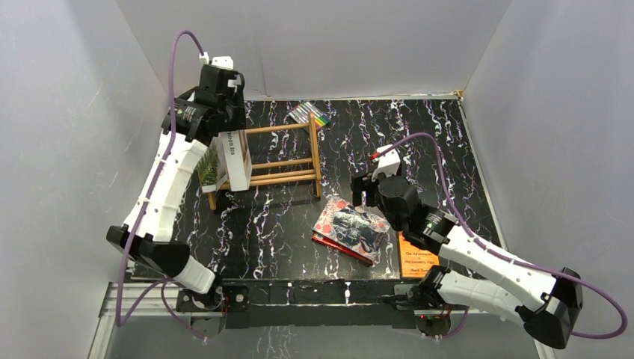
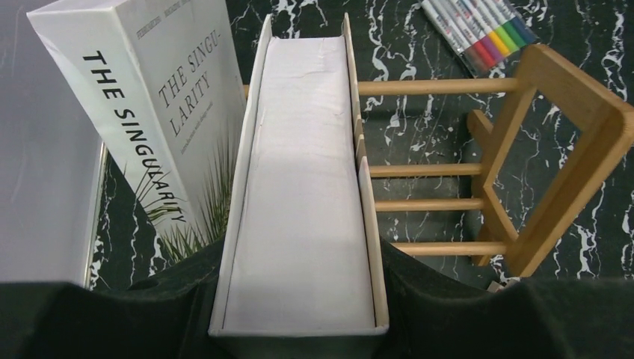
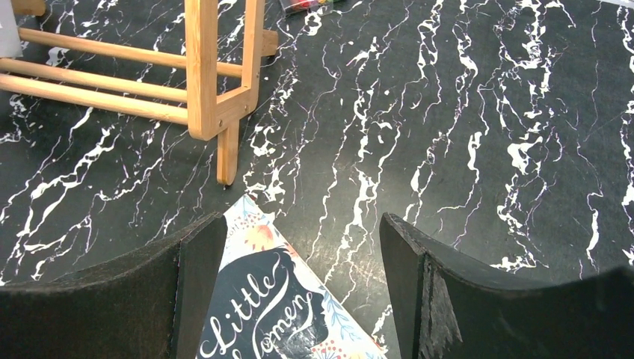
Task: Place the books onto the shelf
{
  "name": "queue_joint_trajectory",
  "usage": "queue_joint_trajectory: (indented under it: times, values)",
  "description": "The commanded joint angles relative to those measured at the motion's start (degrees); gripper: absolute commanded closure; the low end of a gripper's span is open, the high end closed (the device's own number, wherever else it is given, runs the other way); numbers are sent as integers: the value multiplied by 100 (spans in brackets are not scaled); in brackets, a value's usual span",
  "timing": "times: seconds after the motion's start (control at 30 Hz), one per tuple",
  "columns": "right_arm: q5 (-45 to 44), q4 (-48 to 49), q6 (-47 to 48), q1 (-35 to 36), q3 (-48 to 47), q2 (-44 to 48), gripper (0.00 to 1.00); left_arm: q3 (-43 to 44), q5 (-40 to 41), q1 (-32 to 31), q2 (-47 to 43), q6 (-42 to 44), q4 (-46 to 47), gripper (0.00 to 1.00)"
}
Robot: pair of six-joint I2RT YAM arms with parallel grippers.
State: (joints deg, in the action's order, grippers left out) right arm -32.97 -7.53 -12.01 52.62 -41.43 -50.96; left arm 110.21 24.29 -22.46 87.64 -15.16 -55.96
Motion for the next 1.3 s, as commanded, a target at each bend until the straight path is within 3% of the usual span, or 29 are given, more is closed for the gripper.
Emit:
queue_joint_trajectory:
  times: [0.0, 0.3, 0.43, 1.07, 1.27]
  values:
    - [22, 173, -110, -8, -13, 120, 16, -185, -382, 489, -142, 206, 421, 69]
    - [45, 242, -143, -10, 48, 247, 17, -526, -1489, 1450, 66, 239, 766, 71]
    - [111, 246, -144, -8, 66, 209, 17, -730, -1726, 1560, 34, 427, 949, 71]
    - [210, 259, -170, -7, 30, 57, 17, -922, -1425, 1561, 218, 1037, 991, 72]
    - [231, 212, -179, -15, -19, 24, 17, -909, -1155, 1560, 321, 919, 906, 64]
